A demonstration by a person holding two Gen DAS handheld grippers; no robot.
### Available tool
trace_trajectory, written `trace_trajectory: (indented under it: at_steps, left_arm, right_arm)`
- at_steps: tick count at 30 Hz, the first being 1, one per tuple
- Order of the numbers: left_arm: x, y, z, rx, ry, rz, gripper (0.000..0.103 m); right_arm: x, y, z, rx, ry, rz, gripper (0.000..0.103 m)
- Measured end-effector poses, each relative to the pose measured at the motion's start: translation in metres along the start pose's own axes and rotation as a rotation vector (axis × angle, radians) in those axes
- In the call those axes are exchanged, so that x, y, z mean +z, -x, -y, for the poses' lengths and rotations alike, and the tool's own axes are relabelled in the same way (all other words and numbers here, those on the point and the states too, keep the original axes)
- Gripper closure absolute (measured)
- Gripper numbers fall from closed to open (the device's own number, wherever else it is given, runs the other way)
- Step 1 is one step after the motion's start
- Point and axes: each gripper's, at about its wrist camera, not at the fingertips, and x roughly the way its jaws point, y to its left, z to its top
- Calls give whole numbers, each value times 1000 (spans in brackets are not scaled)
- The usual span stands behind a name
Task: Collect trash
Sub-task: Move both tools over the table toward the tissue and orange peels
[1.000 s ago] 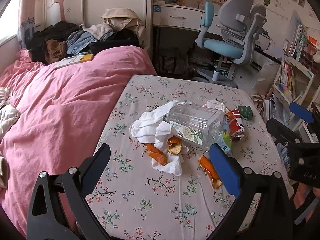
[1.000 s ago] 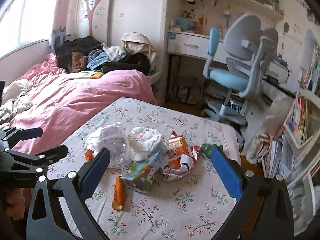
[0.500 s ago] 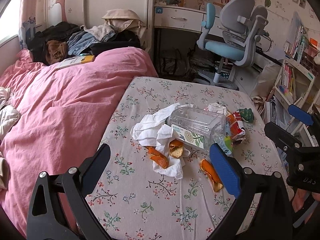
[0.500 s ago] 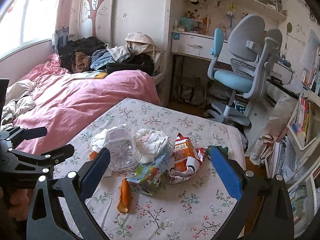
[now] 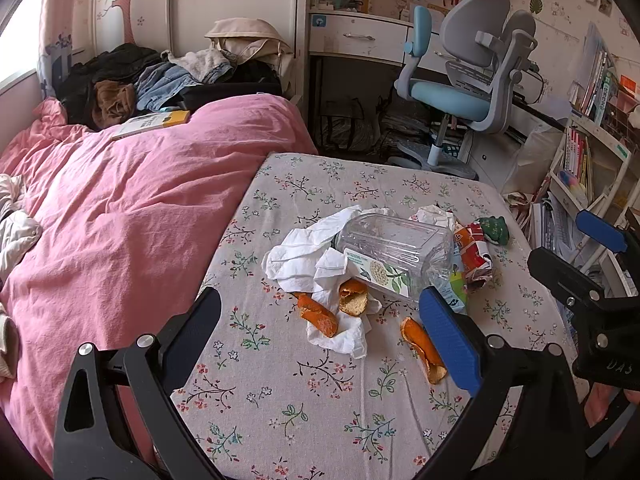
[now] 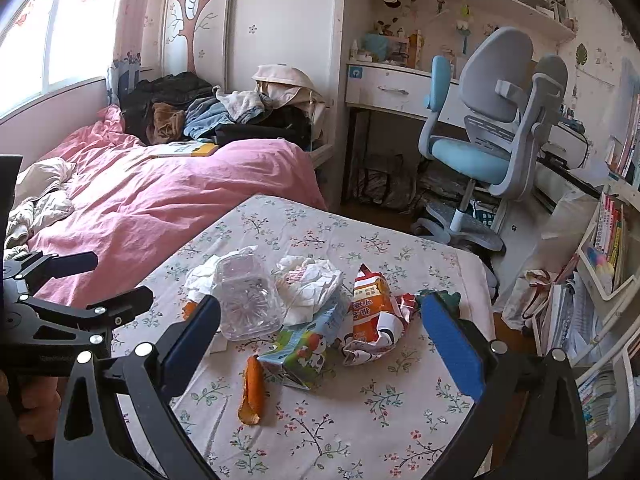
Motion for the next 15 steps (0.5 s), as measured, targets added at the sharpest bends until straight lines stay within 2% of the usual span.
trace_trajectory:
  at_steps: [15]
  left_arm:
    - [0,0,0,0,-1,-1,7]
  right_arm:
    - [0,-1,0,10,-1,-5,6]
